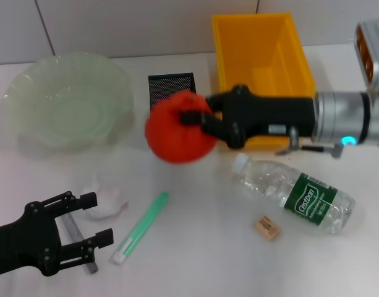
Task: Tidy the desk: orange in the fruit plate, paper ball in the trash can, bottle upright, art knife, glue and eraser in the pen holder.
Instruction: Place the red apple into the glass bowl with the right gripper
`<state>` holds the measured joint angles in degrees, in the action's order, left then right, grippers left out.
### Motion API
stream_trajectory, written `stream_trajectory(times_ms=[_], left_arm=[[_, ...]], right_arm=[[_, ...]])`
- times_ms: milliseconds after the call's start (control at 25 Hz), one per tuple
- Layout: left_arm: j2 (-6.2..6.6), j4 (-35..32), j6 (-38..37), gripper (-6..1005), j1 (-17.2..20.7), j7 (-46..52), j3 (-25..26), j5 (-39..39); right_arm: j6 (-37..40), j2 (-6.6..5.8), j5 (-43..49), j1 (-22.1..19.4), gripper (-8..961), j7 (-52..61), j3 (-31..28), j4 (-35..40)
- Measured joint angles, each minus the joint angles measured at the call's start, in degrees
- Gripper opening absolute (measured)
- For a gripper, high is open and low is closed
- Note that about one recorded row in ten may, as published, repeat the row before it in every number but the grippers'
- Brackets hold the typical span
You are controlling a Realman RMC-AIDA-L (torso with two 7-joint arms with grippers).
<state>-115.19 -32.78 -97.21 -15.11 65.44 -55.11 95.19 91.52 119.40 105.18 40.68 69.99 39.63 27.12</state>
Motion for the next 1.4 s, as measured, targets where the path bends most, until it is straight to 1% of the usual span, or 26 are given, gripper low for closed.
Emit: stream_trajectory(times_ms=[120, 240, 360, 440, 520, 760, 920, 1000, 1200, 1400], left_arm=[[-0.02, 0.0, 0.0, 731, -0.05, -0.02, 0.0, 0.01], [-0.07, -0.03, 0.06, 729, -0.35, -0.03, 0.01, 0.0], [-0.17, -0.2, 0.09, 727, -0.46, -0.05, 0.01, 0.0], [-0.18, -0.26, 0.11, 726, -0.47, -0.05, 0.0, 0.0], [-0.21, -0.27, 0.31, 725, -0.56, -0.05, 0.01, 0.0], [-0.35, -0.11, 0.35, 722, -0.6, -0.49, 0.01, 0.0], [-0.57, -0.09, 0.36, 720, -0.57, -0.74, 0.01, 0.0], [-0.57, -0.05, 0.36, 718, -0.58, -0.74, 0.0, 0.0], [-0.61, -0.08, 0.36, 716, -0.63, -0.76, 0.01, 0.0], [-0.72, -0.23, 0.43, 713, -0.89, -0.76, 0.0, 0.0]], right_arm=[[-1.37, 0.0, -0.97, 2.59, 48, 1.55, 0.0, 0.27], [-4.13, 0.13, -1.21, 5.59, 45, 2.83, -0.01, 0.32], [-8.66, 0.28, -2.12, 9.1, 42, 3.07, 1.04, -0.58], [-13.4, 0.31, -3.77, 11.74, 46, 3.08, 3.48, -1.14], [-18.07, 0.31, -5.93, 13.61, 50, 3.09, 6.86, -1.23], [-32.01, 0.47, -13.57, 19.05, 62, 3.15, 20.09, -1.61], [-39.63, 0.5, -18.26, 21.59, 70, 2.63, 29.39, -1.84], [-43.0, 0.5, -19.77, 22.51, 75, 1.53, 33.1, -1.84], [-48.26, 0.5, -24.37, 23.54, 85, -2.42, 40.3, -1.45], [-51.26, 0.49, -25.12, 24.96, 95, -4.78, 43.71, -1.21]])
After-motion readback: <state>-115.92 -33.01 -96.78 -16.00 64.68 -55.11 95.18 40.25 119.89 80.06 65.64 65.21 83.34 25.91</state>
